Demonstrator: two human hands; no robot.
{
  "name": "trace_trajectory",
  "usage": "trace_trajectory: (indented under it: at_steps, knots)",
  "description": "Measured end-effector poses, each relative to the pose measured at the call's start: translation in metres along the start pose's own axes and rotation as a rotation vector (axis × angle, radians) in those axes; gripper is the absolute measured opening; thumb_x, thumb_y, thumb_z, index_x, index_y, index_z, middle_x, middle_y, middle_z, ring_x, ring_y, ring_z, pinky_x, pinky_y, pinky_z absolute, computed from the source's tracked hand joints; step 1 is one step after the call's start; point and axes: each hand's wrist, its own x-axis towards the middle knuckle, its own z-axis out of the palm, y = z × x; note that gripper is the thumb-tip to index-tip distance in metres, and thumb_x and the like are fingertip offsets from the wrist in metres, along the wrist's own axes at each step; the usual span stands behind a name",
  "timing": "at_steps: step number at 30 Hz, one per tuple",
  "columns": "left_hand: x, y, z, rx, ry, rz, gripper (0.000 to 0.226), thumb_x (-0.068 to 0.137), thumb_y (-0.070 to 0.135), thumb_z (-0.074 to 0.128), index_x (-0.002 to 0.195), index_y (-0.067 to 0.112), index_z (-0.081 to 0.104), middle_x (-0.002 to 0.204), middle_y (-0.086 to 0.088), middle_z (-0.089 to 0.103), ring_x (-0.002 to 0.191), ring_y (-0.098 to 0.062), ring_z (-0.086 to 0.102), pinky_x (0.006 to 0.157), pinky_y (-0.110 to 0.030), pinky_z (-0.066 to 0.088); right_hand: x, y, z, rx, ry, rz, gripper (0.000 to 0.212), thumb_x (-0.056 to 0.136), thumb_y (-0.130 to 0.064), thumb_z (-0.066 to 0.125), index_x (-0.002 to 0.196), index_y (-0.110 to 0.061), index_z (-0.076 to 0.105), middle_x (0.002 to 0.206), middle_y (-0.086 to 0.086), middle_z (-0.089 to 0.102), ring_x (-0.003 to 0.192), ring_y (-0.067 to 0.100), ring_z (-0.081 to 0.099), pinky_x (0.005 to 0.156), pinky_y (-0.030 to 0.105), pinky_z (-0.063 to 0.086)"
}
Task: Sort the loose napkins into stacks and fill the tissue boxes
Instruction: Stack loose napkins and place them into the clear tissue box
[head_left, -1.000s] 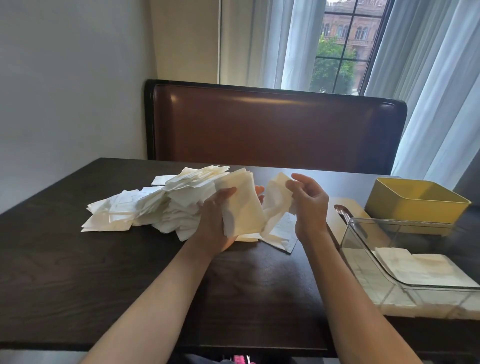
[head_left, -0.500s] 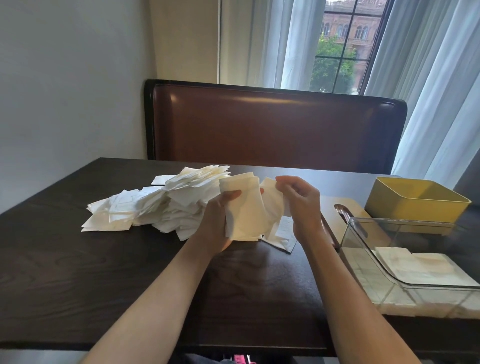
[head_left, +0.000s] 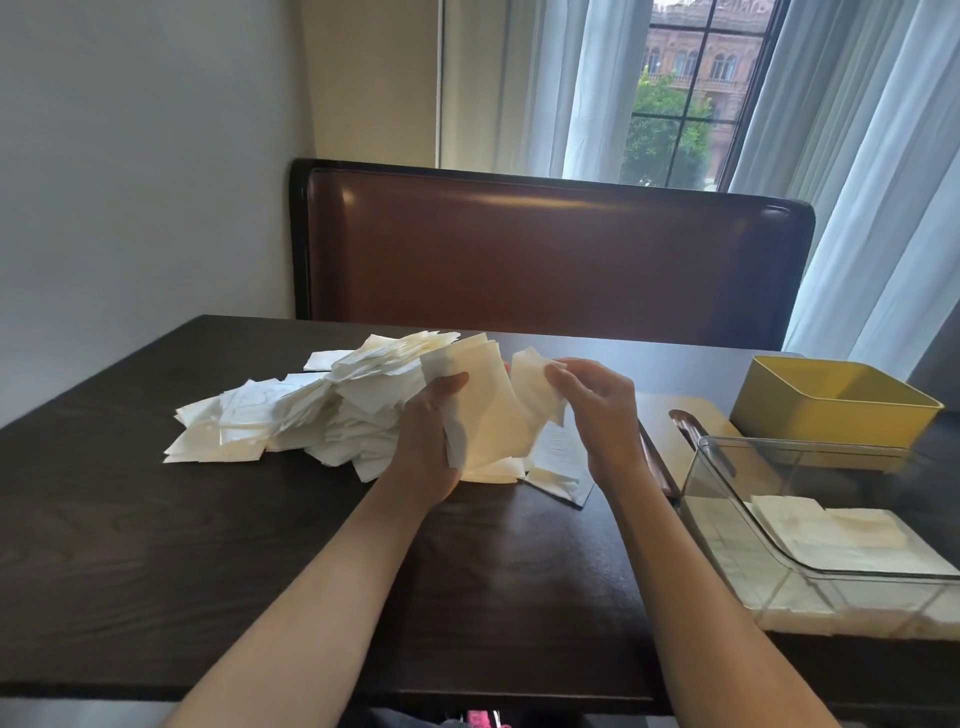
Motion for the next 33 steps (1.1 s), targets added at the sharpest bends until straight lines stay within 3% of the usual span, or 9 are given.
trace_trajectory:
  at_steps: [3, 6, 12, 15, 19, 25, 28, 30, 33]
  knots:
    - [0.002, -0.001, -0.006, 0.001, -0.032, -0.005, 0.062, 0.078, 0.027, 0.058, 0.135, 0.001, 0.059, 0.125, -0.017, 0.066, 0.117, -0.032, 0.061, 0.114, -0.051, 0.037, 0.0, 0.0, 0.001, -0.032, 0.02, -0.054, 0.006, 0.092, -0.015, 0.067, 0.092, -0.018, 0.072, 0.101, 0.002, 0.067, 0.088, -0.003, 0.062, 0.068, 0.007, 0.049]
    - [0.005, -0.002, -0.009, 0.045, -0.055, -0.02, 0.05, 0.081, 0.026, 0.058, 0.127, 0.006, 0.067, 0.12, -0.014, 0.068, 0.114, -0.032, 0.06, 0.111, -0.054, 0.037, 0.002, 0.002, 0.001, -0.045, -0.002, -0.099, 0.008, 0.094, -0.012, 0.064, 0.094, -0.015, 0.071, 0.101, -0.006, 0.064, 0.09, -0.012, 0.059, 0.072, 0.009, 0.051]
    - [0.002, 0.002, -0.005, 0.036, -0.115, -0.067, 0.038, 0.083, 0.023, 0.051, 0.107, 0.013, 0.078, 0.108, -0.008, 0.073, 0.097, -0.021, 0.068, 0.093, -0.041, 0.049, 0.002, 0.008, 0.003, -0.091, -0.094, -0.139, 0.023, 0.096, -0.015, 0.06, 0.087, -0.034, 0.069, 0.107, -0.014, 0.063, 0.106, 0.013, 0.06, 0.09, 0.045, 0.056]
    - [0.002, 0.002, -0.005, 0.048, -0.11, -0.086, 0.043, 0.078, 0.023, 0.059, 0.117, 0.009, 0.072, 0.114, -0.009, 0.071, 0.098, -0.023, 0.069, 0.089, -0.039, 0.053, 0.001, 0.005, 0.004, -0.066, -0.1, -0.127, 0.02, 0.089, -0.025, 0.058, 0.084, -0.039, 0.07, 0.108, -0.016, 0.064, 0.108, 0.015, 0.059, 0.092, 0.049, 0.054]
    - [0.001, 0.003, -0.003, 0.05, -0.1, -0.102, 0.035, 0.08, 0.025, 0.053, 0.097, 0.016, 0.082, 0.107, -0.006, 0.074, 0.093, -0.021, 0.07, 0.089, -0.039, 0.052, 0.0, 0.003, 0.004, -0.07, -0.093, -0.135, 0.031, 0.088, -0.028, 0.056, 0.078, -0.054, 0.07, 0.104, -0.026, 0.063, 0.11, 0.016, 0.057, 0.094, 0.05, 0.053]
    - [-0.003, 0.005, 0.002, 0.004, -0.08, -0.113, 0.033, 0.084, 0.02, 0.049, 0.102, 0.011, 0.074, 0.101, -0.009, 0.076, 0.088, -0.022, 0.072, 0.084, -0.041, 0.051, 0.001, 0.004, 0.004, -0.04, -0.107, -0.12, 0.016, 0.086, -0.029, 0.054, 0.083, -0.031, 0.07, 0.105, -0.006, 0.065, 0.101, 0.015, 0.061, 0.089, 0.045, 0.055]
    - [-0.002, 0.006, -0.001, -0.07, -0.074, -0.035, 0.038, 0.081, 0.022, 0.052, 0.111, 0.011, 0.072, 0.11, -0.011, 0.073, 0.095, -0.025, 0.069, 0.088, -0.046, 0.054, 0.0, 0.002, 0.001, 0.041, 0.051, -0.055, 0.027, 0.093, -0.038, 0.05, 0.081, -0.028, 0.072, 0.089, -0.006, 0.07, 0.082, 0.007, 0.063, 0.075, 0.03, 0.053]
    - [-0.001, 0.007, -0.003, -0.125, -0.061, 0.025, 0.037, 0.082, 0.024, 0.052, 0.108, 0.012, 0.075, 0.107, -0.01, 0.074, 0.09, -0.024, 0.071, 0.074, -0.043, 0.059, 0.0, 0.003, -0.003, 0.067, 0.169, 0.021, 0.041, 0.103, -0.04, 0.043, 0.08, -0.021, 0.072, 0.076, -0.003, 0.069, 0.069, 0.007, 0.061, 0.064, 0.022, 0.048]
    - [-0.003, 0.006, 0.0, -0.128, -0.046, 0.038, 0.037, 0.081, 0.026, 0.051, 0.103, 0.012, 0.077, 0.104, -0.009, 0.074, 0.087, -0.022, 0.071, 0.067, -0.036, 0.06, -0.001, 0.002, -0.003, 0.04, 0.096, 0.152, 0.052, 0.106, -0.042, 0.03, 0.086, -0.018, 0.071, 0.075, 0.008, 0.068, 0.068, 0.013, 0.063, 0.068, 0.029, 0.05]
